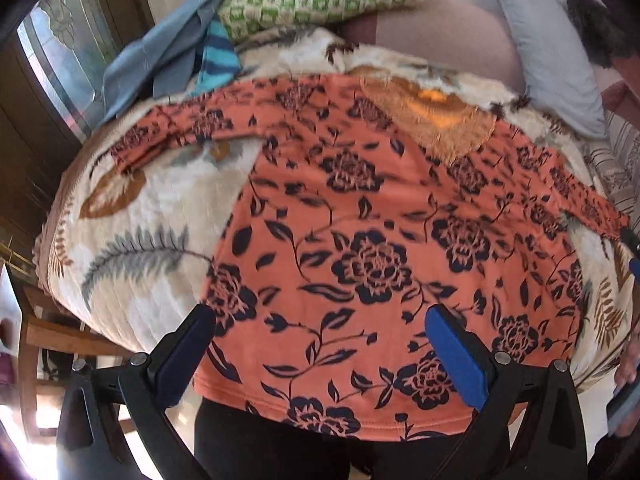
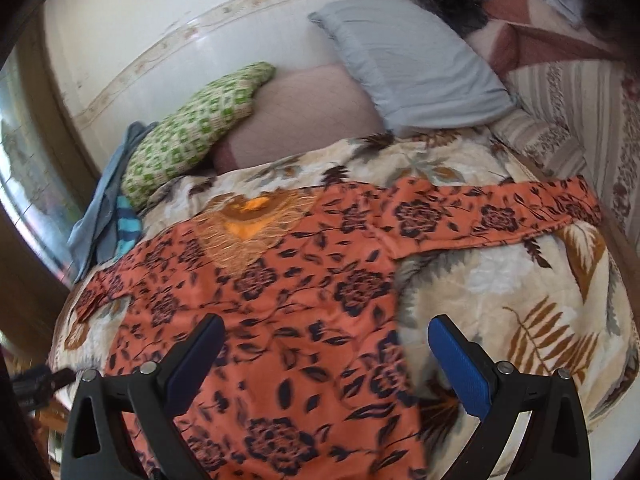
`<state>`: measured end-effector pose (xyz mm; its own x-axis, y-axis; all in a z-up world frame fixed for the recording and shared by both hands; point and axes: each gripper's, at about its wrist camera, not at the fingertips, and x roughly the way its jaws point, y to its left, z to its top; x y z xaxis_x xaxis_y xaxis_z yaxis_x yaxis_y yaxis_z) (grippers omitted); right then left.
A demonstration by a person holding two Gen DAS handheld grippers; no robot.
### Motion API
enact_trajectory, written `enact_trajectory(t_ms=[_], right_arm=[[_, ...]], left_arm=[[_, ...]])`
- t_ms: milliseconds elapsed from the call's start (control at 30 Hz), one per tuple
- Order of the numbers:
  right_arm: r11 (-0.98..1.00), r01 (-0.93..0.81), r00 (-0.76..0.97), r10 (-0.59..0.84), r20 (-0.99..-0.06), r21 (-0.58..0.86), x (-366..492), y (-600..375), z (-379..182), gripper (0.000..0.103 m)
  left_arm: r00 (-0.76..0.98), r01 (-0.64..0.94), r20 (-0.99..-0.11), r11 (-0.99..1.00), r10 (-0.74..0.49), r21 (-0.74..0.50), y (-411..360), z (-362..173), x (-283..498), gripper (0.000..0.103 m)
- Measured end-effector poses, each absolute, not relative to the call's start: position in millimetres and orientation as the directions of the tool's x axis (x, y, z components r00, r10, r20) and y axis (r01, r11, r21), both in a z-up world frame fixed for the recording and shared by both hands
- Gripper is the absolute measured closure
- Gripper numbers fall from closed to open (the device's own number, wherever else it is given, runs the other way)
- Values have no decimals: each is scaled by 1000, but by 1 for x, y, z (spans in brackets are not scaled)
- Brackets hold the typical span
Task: Fold small clothes
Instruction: 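Grasp the blouse sleeve with the right gripper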
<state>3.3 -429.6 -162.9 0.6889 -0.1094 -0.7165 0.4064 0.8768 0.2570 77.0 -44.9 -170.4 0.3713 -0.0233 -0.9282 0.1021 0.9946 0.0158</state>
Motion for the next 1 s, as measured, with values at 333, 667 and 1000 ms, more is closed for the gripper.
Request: enact_trajectory(t_ms=[333,667,1000], right_arm=[[487,674,692,-151,-706,556,35,-670,-245,7],[199,628,777,-130,-615,752,7,-734,-285,31],[167,664,747,-176,-641,729,34,-747,-282,92]], left_arm=[[306,149,-952,986,20,69,-86,-198,83,0],[341,235,-939,972,-52,32,-122,-202,112,0],[343,207,-936,978,-83,-12,-96,-204,117,0]])
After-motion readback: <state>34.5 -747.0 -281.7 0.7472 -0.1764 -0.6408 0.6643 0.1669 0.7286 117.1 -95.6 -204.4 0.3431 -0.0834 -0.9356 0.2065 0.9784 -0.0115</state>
